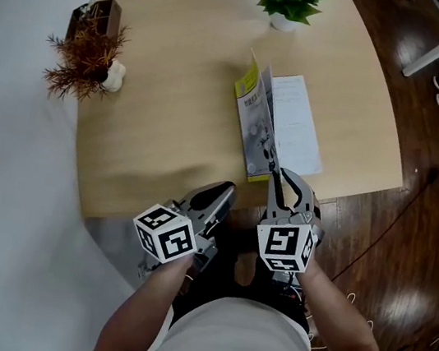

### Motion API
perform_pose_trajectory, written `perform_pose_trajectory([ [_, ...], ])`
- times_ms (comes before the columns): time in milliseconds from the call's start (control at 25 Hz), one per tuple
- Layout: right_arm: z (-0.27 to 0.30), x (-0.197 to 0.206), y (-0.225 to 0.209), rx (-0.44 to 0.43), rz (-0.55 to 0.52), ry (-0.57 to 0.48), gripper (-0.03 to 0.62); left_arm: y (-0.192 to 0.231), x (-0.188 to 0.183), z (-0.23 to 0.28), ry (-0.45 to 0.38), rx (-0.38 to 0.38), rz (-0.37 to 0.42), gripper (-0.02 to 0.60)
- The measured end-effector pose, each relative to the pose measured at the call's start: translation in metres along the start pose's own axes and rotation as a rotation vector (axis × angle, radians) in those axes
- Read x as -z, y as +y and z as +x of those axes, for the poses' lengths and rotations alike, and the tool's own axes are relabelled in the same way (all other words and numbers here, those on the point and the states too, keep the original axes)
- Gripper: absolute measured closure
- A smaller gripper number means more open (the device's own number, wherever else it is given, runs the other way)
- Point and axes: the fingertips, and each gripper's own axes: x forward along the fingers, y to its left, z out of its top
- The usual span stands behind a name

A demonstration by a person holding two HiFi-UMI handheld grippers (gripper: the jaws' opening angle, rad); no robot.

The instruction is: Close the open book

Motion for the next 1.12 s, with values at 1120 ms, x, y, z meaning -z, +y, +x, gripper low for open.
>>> perform_pose_trajectory([
  [1120, 0.015, 0.063, -0.047, -0.118, 0.428, 0.064, 0.549, 0.002, 0.018, 0.063, 0.115, 0.003, 0.002, 0.581],
])
